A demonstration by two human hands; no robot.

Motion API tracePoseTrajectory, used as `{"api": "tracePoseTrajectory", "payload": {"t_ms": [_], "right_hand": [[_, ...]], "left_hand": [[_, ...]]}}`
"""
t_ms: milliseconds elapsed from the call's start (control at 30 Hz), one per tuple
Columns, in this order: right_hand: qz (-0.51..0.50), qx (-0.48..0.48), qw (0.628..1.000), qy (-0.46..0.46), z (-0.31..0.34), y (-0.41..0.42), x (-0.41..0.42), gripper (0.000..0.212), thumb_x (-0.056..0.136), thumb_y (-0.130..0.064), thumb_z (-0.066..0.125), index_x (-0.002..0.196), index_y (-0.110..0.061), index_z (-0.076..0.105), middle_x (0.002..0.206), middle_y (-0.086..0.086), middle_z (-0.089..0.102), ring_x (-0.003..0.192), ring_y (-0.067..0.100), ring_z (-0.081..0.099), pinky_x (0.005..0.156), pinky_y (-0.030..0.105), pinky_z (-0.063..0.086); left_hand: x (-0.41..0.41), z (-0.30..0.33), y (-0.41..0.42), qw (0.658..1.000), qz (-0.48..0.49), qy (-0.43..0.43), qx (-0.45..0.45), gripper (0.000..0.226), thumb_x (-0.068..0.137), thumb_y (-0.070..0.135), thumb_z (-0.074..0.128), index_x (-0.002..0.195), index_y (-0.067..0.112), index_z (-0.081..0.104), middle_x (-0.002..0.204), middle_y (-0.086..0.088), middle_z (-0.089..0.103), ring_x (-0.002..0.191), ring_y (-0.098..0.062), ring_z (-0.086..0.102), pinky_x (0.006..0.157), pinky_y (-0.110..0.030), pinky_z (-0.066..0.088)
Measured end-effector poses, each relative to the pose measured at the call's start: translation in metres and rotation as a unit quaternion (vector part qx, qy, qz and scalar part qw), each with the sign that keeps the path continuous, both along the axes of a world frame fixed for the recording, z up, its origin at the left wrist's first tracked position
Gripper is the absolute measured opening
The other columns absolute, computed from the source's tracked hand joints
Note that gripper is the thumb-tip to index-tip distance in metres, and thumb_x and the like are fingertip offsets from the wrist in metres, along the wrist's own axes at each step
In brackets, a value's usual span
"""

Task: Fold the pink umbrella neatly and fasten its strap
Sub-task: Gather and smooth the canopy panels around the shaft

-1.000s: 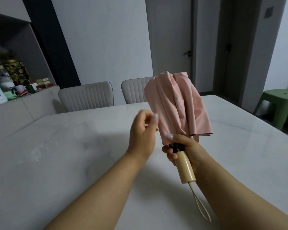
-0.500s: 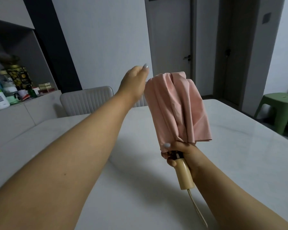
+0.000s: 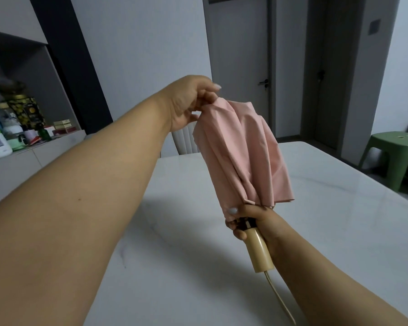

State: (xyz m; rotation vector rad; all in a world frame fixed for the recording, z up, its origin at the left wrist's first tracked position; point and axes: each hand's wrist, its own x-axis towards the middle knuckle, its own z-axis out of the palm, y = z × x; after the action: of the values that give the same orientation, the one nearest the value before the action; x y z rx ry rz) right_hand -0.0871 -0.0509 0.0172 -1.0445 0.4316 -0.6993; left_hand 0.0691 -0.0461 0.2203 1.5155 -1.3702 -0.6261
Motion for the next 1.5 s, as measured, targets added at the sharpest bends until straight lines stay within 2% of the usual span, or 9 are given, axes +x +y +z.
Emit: {"api": "tracePoseTrajectory", "payload": {"t_ms": [167, 300, 467, 767, 900, 1100, 1267, 1433, 1500], "right_hand": [[0.013, 0.013, 1.000, -0.007, 0.000, 0.004, 0.002, 0.016, 0.058, 0.001, 0.063, 0.073, 0.004, 0.061, 0.059, 0.015, 0.055, 0.048, 0.020, 0.050, 0.035, 0.021, 0.036], [0.014, 0.011, 1.000, -0.001, 0.000, 0.002, 0.001, 0.022, 0.059, -0.001, 0.064, 0.080, 0.004, 0.058, 0.061, 0.014, 0.052, 0.044, 0.018, 0.049, 0.035, 0.021, 0.037], [0.020, 0.014, 1.000, -0.004, -0.002, 0.001, 0.001, 0.027, 0.058, 0.001, 0.064, 0.084, 0.005, 0.059, 0.060, 0.014, 0.054, 0.051, 0.021, 0.051, 0.035, 0.022, 0.038], [0.014, 0.015, 1.000, -0.005, 0.000, 0.002, 0.001, 0.022, 0.058, 0.000, 0.064, 0.079, 0.004, 0.059, 0.059, 0.015, 0.056, 0.050, 0.021, 0.051, 0.035, 0.021, 0.038], [-0.008, 0.051, 0.998, -0.020, 0.003, 0.001, 0.000, 0.007, 0.057, -0.002, 0.065, 0.063, -0.001, 0.066, 0.058, 0.013, 0.056, 0.047, 0.020, 0.052, 0.035, 0.019, 0.038], [-0.044, 0.031, 0.998, -0.009, 0.002, -0.001, 0.000, 0.009, 0.073, 0.006, 0.065, 0.078, 0.001, 0.060, 0.058, 0.012, 0.057, 0.050, 0.020, 0.051, 0.036, 0.021, 0.039], [-0.026, 0.002, 0.999, 0.021, 0.000, 0.001, 0.003, 0.017, 0.062, -0.001, 0.068, 0.076, 0.003, 0.059, 0.058, 0.013, 0.057, 0.049, 0.021, 0.052, 0.037, 0.022, 0.039], [-0.024, 0.018, 0.999, 0.029, 0.000, 0.000, 0.004, 0.025, 0.058, -0.004, 0.068, 0.080, 0.003, 0.059, 0.058, 0.012, 0.058, 0.049, 0.021, 0.052, 0.036, 0.022, 0.040], [-0.023, 0.022, 0.999, 0.028, 0.001, 0.000, 0.003, 0.025, 0.058, -0.004, 0.070, 0.080, 0.003, 0.059, 0.060, 0.013, 0.058, 0.049, 0.021, 0.052, 0.036, 0.022, 0.040]], "left_hand": [[-0.004, 0.004, 0.005, 0.976, 0.085, -0.184, 0.075, 0.009, 0.080, 0.026, 0.065, 0.072, 0.021, 0.064, 0.080, 0.005, 0.058, 0.076, -0.012, 0.052, 0.073, -0.025, 0.034], [0.000, 0.005, 0.004, 0.997, 0.012, -0.059, 0.053, 0.043, 0.086, 0.009, 0.057, 0.044, 0.020, 0.062, 0.057, 0.011, 0.058, 0.064, -0.008, 0.049, 0.076, -0.029, 0.036], [0.002, 0.003, 0.001, 1.000, 0.025, -0.019, 0.000, 0.014, 0.086, 0.001, 0.063, 0.085, 0.015, 0.064, 0.072, 0.004, 0.063, 0.076, -0.010, 0.056, 0.079, -0.027, 0.039], [-0.004, 0.004, 0.004, 0.990, 0.118, 0.022, -0.071, 0.015, 0.083, 0.008, 0.060, 0.087, 0.021, 0.066, 0.073, 0.004, 0.062, 0.073, -0.010, 0.056, 0.081, -0.031, 0.041], [-0.019, -0.024, 0.012, 0.963, 0.180, -0.125, -0.157, 0.019, 0.083, 0.018, 0.066, 0.069, 0.023, 0.054, 0.069, 0.008, 0.055, 0.065, -0.008, 0.048, 0.062, -0.022, 0.040], [-0.049, -0.108, 0.034, 0.960, 0.157, -0.226, -0.058, 0.043, 0.079, 0.059, 0.067, 0.066, 0.020, 0.055, 0.061, 0.010, 0.054, 0.058, -0.008, 0.050, 0.056, -0.024, 0.040], [-0.050, -0.116, 0.025, 0.936, 0.190, -0.283, -0.091, 0.032, 0.085, 0.044, 0.067, 0.067, 0.023, 0.050, 0.064, 0.009, 0.051, 0.060, -0.011, 0.049, 0.056, -0.025, 0.037], [-0.039, -0.102, 0.023, 0.993, 0.093, 0.021, -0.066, 0.032, 0.093, 0.035, 0.061, 0.078, 0.007, 0.065, 0.074, -0.005, 0.060, 0.072, -0.018, 0.052, 0.073, -0.033, 0.045], [-0.035, -0.103, 0.024, 0.993, 0.106, -0.001, -0.057, 0.041, 0.095, 0.043, 0.055, 0.081, 0.006, 0.065, 0.076, -0.004, 0.061, 0.075, -0.019, 0.054, 0.077, -0.036, 0.048]]}}
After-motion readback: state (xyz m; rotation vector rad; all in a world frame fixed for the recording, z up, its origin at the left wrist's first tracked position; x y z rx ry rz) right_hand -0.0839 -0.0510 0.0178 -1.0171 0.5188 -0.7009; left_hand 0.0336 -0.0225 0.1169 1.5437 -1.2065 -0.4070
